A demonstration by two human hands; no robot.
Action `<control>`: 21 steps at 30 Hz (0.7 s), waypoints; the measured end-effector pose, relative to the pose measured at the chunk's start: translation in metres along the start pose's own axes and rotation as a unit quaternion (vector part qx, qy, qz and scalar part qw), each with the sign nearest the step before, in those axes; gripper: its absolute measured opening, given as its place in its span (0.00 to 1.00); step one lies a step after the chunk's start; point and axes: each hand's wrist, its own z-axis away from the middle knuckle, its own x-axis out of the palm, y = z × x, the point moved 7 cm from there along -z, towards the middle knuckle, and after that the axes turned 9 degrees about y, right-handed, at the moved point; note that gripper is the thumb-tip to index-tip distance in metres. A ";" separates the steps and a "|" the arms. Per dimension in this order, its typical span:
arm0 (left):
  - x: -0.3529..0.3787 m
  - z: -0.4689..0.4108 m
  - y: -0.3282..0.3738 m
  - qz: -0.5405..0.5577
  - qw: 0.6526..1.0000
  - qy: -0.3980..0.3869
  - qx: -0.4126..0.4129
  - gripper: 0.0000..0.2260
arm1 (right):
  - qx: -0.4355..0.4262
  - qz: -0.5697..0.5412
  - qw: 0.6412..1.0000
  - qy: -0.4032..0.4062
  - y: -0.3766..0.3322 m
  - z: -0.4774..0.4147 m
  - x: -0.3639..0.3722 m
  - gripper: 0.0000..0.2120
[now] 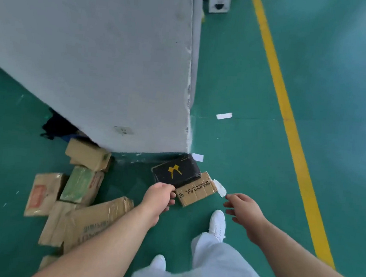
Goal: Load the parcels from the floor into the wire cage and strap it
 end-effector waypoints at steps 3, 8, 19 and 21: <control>0.013 -0.015 0.008 0.020 0.999 0.036 -0.025 0.06 | -0.013 0.062 0.998 -0.027 -0.029 -0.045 -0.007 0.08; 0.034 -0.047 -0.009 0.030 0.996 0.043 -0.068 0.08 | -0.015 0.155 0.986 -0.067 -0.047 -0.104 0.013 0.08; 0.131 -0.216 -0.179 -0.030 0.976 0.016 -0.214 0.06 | 0.035 0.316 0.940 -0.126 0.099 -0.291 0.116 0.13; 0.153 -0.253 -0.212 -0.033 0.973 0.011 -0.228 0.06 | 0.043 0.341 0.930 -0.127 0.131 -0.332 0.134 0.17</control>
